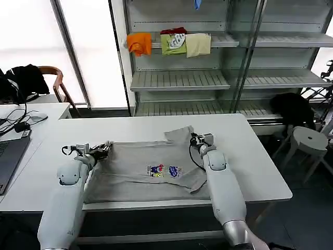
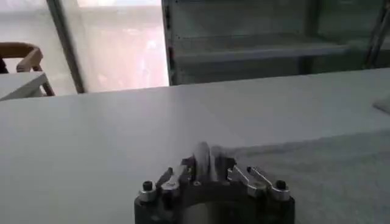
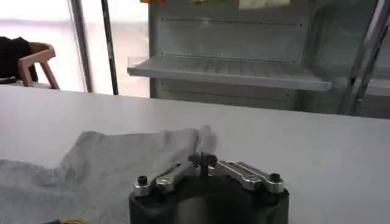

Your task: Fold and organize the clothes.

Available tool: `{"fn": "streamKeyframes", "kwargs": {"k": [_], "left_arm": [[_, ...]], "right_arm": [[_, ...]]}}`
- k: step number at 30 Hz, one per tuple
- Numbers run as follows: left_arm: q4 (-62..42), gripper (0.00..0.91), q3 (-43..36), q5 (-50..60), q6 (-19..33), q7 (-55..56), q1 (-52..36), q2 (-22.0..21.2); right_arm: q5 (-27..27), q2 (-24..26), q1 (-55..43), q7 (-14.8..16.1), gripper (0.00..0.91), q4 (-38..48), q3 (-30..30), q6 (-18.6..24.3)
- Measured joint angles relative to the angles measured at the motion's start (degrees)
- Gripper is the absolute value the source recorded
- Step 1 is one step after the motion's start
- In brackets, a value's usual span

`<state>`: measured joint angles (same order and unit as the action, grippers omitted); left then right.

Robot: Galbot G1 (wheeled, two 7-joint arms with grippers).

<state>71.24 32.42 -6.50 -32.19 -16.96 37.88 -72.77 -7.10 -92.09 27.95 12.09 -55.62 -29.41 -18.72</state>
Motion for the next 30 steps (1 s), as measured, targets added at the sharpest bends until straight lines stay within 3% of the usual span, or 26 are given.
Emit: {"fn": "streamKeyframes", "kwargs": {"k": [11, 30], "left_arm": [[2.62, 0.000, 0.32, -3.94, 3.93, 0.76, 1.54, 0.70], [15.65, 0.000, 2.81, -15.61, 7.15, 1.42, 9.93, 3.89]], "right_arm": [[2.89, -0.24, 4.50, -1.13, 0.000, -8.30, 2.36, 0.96], [11.00, -0.16, 15.83, -5.50, 0.000, -34.38, 5.24, -7.08]]}}
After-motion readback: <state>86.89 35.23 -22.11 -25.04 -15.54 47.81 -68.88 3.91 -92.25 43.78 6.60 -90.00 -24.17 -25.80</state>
